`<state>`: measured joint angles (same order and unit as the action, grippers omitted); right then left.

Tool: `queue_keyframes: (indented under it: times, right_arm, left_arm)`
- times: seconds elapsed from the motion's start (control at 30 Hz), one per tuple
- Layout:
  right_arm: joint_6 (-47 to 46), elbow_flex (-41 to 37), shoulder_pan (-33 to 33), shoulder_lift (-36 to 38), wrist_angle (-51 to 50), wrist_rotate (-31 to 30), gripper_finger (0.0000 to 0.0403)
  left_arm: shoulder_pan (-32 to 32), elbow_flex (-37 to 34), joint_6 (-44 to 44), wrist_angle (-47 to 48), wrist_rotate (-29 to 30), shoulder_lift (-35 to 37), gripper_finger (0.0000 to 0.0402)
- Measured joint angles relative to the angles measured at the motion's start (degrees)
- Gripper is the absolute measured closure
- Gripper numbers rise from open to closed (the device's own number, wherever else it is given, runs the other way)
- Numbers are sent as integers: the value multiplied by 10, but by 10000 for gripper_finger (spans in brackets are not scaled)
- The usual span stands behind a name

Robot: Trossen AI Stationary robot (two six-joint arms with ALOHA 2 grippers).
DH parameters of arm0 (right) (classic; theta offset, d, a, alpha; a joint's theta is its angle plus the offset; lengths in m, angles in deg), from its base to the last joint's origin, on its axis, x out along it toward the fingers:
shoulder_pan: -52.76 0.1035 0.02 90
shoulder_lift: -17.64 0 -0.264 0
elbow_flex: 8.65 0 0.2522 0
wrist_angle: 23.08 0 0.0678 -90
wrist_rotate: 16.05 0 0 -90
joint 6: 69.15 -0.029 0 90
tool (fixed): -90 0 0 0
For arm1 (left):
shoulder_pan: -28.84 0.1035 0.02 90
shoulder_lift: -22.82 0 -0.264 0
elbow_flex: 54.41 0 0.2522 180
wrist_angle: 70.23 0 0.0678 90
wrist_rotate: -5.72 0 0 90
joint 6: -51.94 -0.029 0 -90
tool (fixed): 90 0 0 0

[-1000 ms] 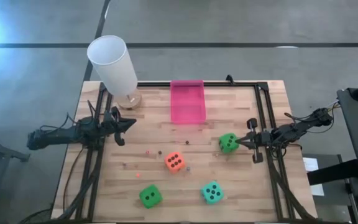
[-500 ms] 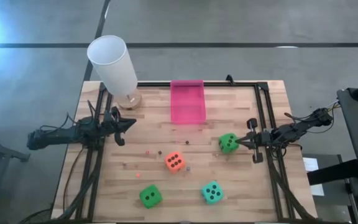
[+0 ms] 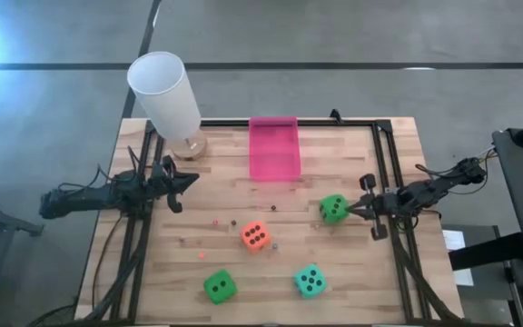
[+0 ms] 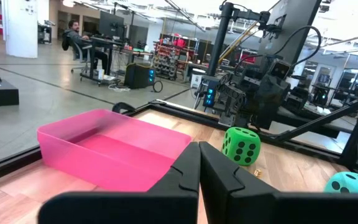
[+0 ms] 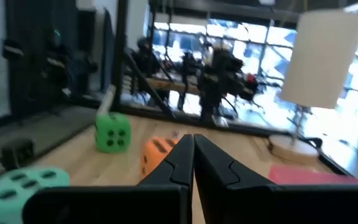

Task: Pick & Place Dice
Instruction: Put the right big green dice into the red container

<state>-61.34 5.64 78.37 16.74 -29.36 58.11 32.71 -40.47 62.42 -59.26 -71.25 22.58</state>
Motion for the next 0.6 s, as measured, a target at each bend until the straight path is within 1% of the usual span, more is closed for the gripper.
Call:
queue_keyframes:
  times: [0.13,0.43,0.6]
  right_arm:
    - [17,0,0,0,61,29,394]
    - [95,0,0,0,196,30,394]
    - [151,0,0,0,241,30,394]
  left_arm:
    - [0,0,0,0,0,0,396]
    - [0,0,0,0,0,0,396]
    - [0,0,0,0,0,0,395]
